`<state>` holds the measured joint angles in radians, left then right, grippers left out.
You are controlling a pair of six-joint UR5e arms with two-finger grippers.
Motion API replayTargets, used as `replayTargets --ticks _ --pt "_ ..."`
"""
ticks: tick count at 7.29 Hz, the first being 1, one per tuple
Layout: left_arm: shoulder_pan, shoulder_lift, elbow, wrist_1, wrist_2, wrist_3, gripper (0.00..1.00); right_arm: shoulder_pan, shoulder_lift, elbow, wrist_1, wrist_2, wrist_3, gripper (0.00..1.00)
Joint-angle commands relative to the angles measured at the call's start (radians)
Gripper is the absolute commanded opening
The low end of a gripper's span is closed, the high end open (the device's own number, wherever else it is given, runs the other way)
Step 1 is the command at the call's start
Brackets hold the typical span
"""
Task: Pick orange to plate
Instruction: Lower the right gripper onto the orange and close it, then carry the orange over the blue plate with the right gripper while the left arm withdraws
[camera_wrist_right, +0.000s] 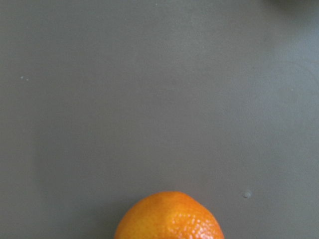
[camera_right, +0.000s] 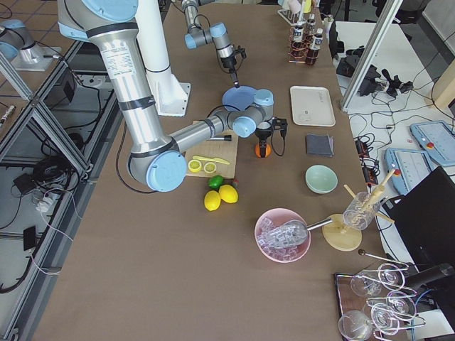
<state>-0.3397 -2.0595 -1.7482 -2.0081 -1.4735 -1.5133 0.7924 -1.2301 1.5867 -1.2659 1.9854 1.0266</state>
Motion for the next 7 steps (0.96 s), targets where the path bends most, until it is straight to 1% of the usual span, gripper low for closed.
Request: replayTargets --ticks 1,2,3,4,5,6,7 --pt "-0.005 0.004 -0.001 0.0 0.001 0.002 0.98 -0.008 0.017 -0.011 -0.001 -0.003 0.003 0.91" --pt "-0.005 0.001 -0.001 0.0 0.001 0.002 0.98 -0.013 0.017 -0.011 0.0 -0.003 0.01 0.14" --pt "-0.005 -0.001 -0.004 0.0 -0.001 0.004 0.98 -0.016 0.017 -0.01 0.0 -0.005 0.003 0.0" --pt "-0.031 -0.002 -0.032 0.008 -0.011 0.011 0.98 0.008 0.05 0.011 -0.01 0.006 0.01 0.0" --pt "-0.062 -0.001 -0.037 0.011 -0.051 0.019 0.98 0.025 0.079 0.027 -0.016 0.039 0.012 0.0" --pt "-0.105 0.013 -0.071 0.047 -0.071 0.109 0.98 0.025 0.107 0.05 -0.032 0.053 0.013 0.0" --pt "-0.129 0.024 -0.127 0.146 -0.074 0.201 0.98 0.022 0.145 0.083 -0.103 0.053 0.013 0.0"
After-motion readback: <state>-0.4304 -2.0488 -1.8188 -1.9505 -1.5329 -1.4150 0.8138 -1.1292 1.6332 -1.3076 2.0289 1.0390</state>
